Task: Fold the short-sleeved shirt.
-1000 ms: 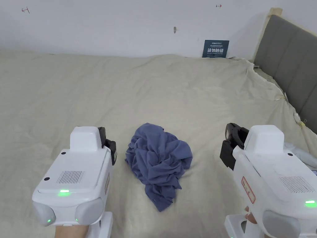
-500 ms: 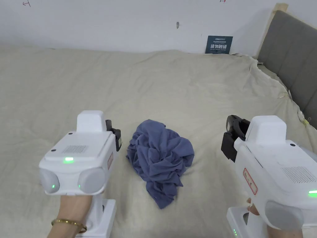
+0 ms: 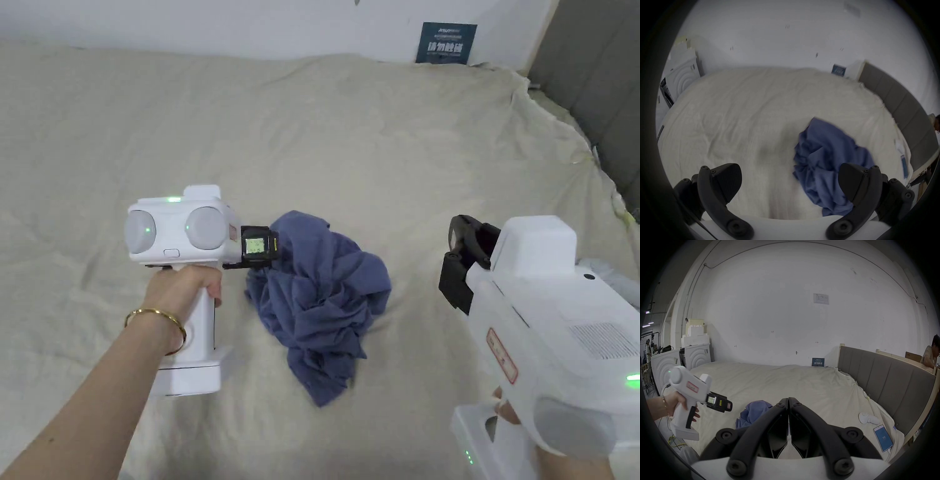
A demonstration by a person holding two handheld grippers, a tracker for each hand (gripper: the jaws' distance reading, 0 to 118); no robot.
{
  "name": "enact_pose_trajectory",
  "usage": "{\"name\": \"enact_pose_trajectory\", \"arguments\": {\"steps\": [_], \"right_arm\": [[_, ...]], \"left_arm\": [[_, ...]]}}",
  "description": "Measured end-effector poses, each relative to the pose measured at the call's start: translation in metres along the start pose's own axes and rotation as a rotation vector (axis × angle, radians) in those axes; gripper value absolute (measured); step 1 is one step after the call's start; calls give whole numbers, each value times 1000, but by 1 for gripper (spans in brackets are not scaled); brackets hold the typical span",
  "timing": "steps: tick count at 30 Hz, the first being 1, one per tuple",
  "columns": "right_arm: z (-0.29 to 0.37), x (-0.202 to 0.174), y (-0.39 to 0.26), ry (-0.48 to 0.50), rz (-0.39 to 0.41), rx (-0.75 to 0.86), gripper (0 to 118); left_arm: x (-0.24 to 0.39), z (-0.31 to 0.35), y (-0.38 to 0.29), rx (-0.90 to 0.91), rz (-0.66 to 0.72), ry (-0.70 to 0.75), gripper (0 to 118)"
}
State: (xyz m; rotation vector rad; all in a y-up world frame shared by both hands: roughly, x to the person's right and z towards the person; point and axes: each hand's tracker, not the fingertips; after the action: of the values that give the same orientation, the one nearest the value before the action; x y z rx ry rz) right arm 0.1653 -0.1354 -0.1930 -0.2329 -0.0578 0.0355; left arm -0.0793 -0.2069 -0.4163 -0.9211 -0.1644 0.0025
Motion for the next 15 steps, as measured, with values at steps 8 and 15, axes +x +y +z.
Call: {"name": "enact_pose_trajectory", "arguments": {"steps": [8, 15], "right_arm": [[-17, 13, -15, -27, -3, -73, 0], [-21, 20, -18, -51, -10, -100, 0]], "left_arm": [[4, -65, 1, -172, -8, 73, 100], [22, -81, -6, -251, -6, 14, 52]]}}
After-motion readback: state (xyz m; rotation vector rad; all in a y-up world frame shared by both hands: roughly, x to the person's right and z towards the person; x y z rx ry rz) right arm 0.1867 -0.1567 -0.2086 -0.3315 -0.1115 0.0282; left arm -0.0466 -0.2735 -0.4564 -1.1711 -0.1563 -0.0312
